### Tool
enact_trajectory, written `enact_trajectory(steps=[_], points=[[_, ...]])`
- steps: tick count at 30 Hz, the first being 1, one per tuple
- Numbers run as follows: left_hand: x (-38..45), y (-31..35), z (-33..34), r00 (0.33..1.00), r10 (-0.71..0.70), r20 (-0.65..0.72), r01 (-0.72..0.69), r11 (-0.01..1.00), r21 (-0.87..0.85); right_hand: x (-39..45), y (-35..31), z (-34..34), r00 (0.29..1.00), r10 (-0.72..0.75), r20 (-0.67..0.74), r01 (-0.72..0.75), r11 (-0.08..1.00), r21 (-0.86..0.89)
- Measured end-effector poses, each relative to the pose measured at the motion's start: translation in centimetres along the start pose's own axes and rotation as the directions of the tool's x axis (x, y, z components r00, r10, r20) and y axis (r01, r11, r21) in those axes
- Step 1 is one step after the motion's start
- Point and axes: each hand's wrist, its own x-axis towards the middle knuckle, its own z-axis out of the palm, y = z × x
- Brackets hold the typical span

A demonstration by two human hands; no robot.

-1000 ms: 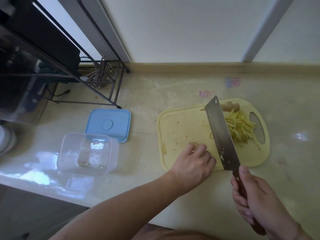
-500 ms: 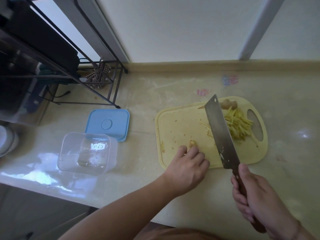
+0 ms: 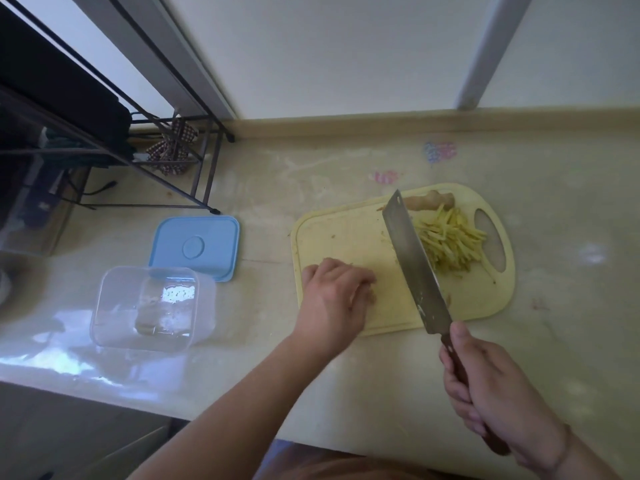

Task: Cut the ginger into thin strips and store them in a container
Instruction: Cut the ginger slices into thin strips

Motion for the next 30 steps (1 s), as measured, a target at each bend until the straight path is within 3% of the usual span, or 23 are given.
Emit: enact_trajectory(steps=[4, 10, 13, 17, 23, 27, 30], points=[[1.4, -1.2, 0.4, 0.994, 0.041, 0.101, -0.045, 0.998, 0.042, 0.3, 0.2, 0.5, 0.999, 0.033, 0.031, -0.031, 0.998, -0.048], [1.0, -2.0, 1.0, 1.000, 0.030, 0.011, -0.029, 0.997, -0.070, 0.9, 0.4, 1.4, 0.999, 0.023, 0.038, -0.019, 0.993, -0.115], [0.3, -3.1, 0.7, 0.986, 0.167, -0.018, -0.168, 0.976, -0.137, 1.3, 0.5, 1.8, 0.999, 0.014, 0.031, -0.010, 0.990, -0.141], [0.0, -4.5, 0.8, 0.942, 0.332, 0.055, -0.321, 0.935, -0.151, 1.8, 0.8, 2.0, 0.999, 0.026, 0.031, -0.021, 0.987, -0.161], [0.0, -4.4, 1.5, 0.921, 0.387, 0.049, -0.379, 0.917, -0.124, 2.2, 1.4, 2.3, 1.000, 0.016, 0.013, -0.013, 0.983, -0.184], [-0.2, -3.5, 1.3, 0.924, 0.371, 0.096, -0.366, 0.928, -0.067, 2.4, 2.2, 2.7, 0.999, -0.055, -0.003, 0.050, 0.941, -0.335], [0.1, -3.3, 0.9, 0.924, 0.364, 0.120, -0.358, 0.931, -0.071, 2.6, 2.0, 2.6, 1.000, -0.013, -0.008, 0.011, 0.978, -0.207]])
